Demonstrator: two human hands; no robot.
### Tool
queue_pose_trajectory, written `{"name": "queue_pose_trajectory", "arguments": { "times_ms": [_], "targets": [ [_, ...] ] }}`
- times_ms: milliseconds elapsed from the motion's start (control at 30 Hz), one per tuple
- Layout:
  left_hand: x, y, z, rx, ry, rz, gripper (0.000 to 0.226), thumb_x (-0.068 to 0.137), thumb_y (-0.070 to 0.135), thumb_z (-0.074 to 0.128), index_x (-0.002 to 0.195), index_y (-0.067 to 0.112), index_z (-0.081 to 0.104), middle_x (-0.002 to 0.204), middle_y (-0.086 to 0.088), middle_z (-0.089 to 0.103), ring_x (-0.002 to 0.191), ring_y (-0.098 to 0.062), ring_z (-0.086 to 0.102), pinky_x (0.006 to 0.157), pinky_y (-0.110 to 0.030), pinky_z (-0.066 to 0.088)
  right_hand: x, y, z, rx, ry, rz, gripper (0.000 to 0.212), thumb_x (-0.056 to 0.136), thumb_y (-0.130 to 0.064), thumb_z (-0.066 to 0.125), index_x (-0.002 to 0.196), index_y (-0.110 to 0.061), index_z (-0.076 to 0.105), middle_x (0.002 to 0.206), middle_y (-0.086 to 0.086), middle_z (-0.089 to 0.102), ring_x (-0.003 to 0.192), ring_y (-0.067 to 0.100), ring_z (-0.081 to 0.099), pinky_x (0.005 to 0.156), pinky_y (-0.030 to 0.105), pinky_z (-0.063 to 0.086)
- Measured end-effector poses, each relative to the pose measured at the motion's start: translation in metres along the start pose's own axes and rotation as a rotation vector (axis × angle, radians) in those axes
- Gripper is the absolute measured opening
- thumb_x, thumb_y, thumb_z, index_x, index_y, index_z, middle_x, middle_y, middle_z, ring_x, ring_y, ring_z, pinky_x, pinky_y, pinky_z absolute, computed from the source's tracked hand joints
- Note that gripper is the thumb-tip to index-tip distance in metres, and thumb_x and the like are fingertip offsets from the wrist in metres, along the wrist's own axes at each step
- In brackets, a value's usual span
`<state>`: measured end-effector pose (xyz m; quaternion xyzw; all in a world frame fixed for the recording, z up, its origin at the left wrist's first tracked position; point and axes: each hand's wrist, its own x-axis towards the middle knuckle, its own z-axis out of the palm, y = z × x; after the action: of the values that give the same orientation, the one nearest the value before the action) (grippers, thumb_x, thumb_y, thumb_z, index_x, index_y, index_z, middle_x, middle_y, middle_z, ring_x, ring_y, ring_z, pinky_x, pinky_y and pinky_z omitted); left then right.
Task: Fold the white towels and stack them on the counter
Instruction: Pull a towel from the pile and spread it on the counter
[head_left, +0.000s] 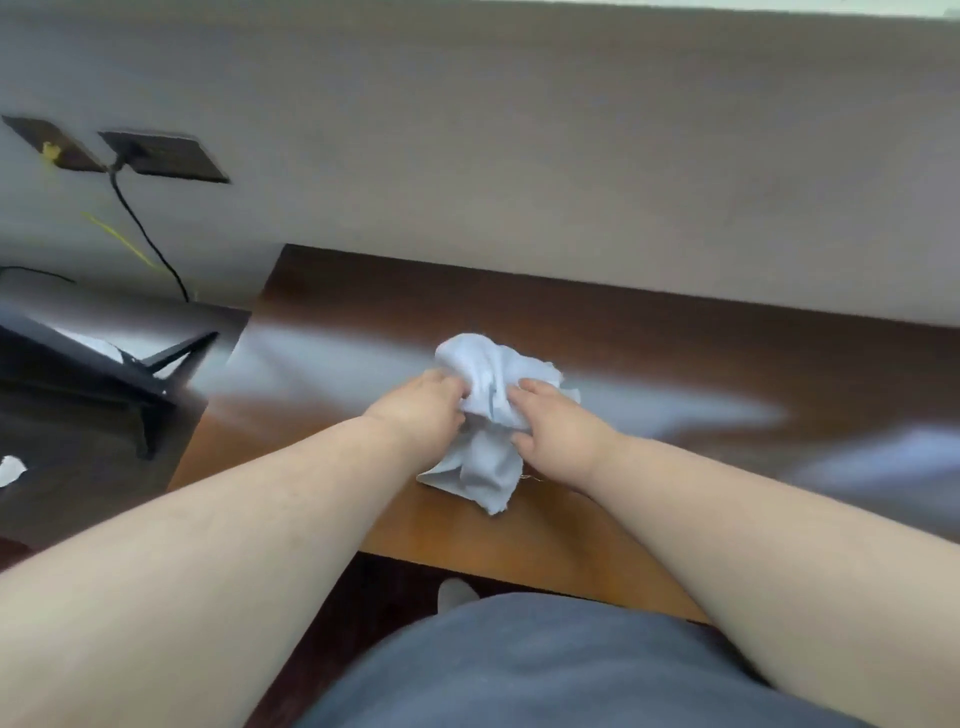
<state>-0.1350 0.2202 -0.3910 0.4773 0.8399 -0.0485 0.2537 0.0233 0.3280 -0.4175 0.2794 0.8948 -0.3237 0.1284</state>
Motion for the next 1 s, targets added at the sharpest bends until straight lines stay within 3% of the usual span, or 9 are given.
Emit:
{"name": "queue_pose_trajectory", "arguments": {
  "times_ms": [133,233,367,467,533,667,800,900,1000],
  "targets": [
    [0.018,-0.003,0.005,0.126,-0.112,-0.039,0.033,0.094,0.026,0.041,0.125,0.027,0.052,0.124,-0.001,0.047,0.111,-0.025,0.05,0.08,-0.034,0.04,0.0,0.017,0.005,0.407,0.244,0.293,0.066,0.089,-0.018,0.06,0.15,-0.023,0.033,0.155,0.004,0.03,0.135,0.016,0.037,0.1,0.014,0.027],
    [0.026,0.007,0.004,-0.015,0.111,-0.043,0.035,0.087,0.025,0.044,0.119,0.029,0.056,0.122,-0.001,0.049,0.112,-0.025,0.047,0.087,-0.036,0.043,-0.005,0.031,0.003,0.596,0.341,0.516,0.078,0.084,-0.023,0.066,0.151,-0.029,0.026,0.14,0.0,0.044,0.099,0.014,0.053,0.076,0.021,0.039],
    [0.035,0.029,0.0,-0.089,0.32,0.181,0.034,0.087,0.018,0.047,0.118,0.027,0.055,0.122,0.002,0.05,0.113,-0.023,0.042,0.091,-0.033,0.037,-0.007,0.038,0.003,0.728,0.257,0.659,0.076,0.085,-0.024,0.069,0.149,-0.023,0.029,0.103,-0.005,0.063,0.072,0.011,0.059,0.053,0.022,0.042],
    [0.041,0.05,-0.006,-0.091,0.367,0.324,0.033,0.088,0.013,0.044,0.113,0.027,0.059,0.117,0.005,0.055,0.109,-0.02,0.044,0.085,-0.027,0.031,-0.009,0.035,0.004,0.766,0.28,0.649,0.059,0.085,-0.023,0.067,0.139,-0.025,0.043,0.1,-0.009,0.063,0.071,0.001,0.055,0.049,0.017,0.038],
    [0.044,0.068,-0.009,-0.156,0.299,0.269,0.024,0.092,0.021,0.042,0.108,0.025,0.059,0.105,0.005,0.06,0.099,-0.018,0.054,0.073,-0.028,0.038,-0.012,0.032,0.004,0.787,0.355,0.581,0.049,0.085,-0.02,0.064,0.131,-0.027,0.048,0.095,-0.011,0.062,0.071,0.001,0.057,0.047,0.014,0.037],
    [0.054,0.107,-0.015,-0.048,-0.15,-0.018,0.054,0.092,0.061,0.037,0.094,0.014,0.062,0.078,-0.004,0.068,0.074,-0.022,0.064,0.073,-0.034,0.051,-0.022,0.032,-0.002,0.797,0.534,0.377,0.035,0.086,-0.023,0.063,0.115,-0.034,0.045,0.082,-0.015,0.062,0.068,-0.001,0.06,0.053,0.007,0.039],
    [0.062,0.127,-0.02,-0.602,-0.394,-0.289,0.056,0.076,0.07,0.05,0.071,0.016,0.06,0.06,0.002,0.058,0.055,-0.019,0.055,0.058,-0.026,0.044,-0.03,0.047,-0.015,0.758,0.57,0.283,0.046,0.083,-0.024,0.066,0.111,-0.046,0.036,0.079,-0.019,0.056,0.072,0.0,0.058,0.061,0.01,0.044],
    [0.073,0.139,-0.021,-0.645,-0.28,-0.265,0.03,0.081,0.047,0.056,0.073,0.02,0.067,0.063,0.002,0.063,0.05,-0.017,0.056,0.054,-0.023,0.047,-0.034,0.06,-0.023,0.782,0.55,0.27,0.054,0.082,-0.03,0.07,0.114,-0.048,0.031,0.09,-0.016,0.059,0.076,0.0,0.06,0.061,0.011,0.045],
    [0.083,0.155,-0.019,-0.694,-0.049,-0.14,0.012,0.083,0.03,0.052,0.087,0.028,0.064,0.078,0.005,0.066,0.069,-0.016,0.061,0.06,-0.026,0.046,-0.038,0.076,-0.03,0.881,0.503,0.348,0.054,0.081,-0.031,0.073,0.116,-0.04,0.033,0.092,-0.02,0.062,0.073,-0.007,0.062,0.054,0.008,0.042]
  ]
}}
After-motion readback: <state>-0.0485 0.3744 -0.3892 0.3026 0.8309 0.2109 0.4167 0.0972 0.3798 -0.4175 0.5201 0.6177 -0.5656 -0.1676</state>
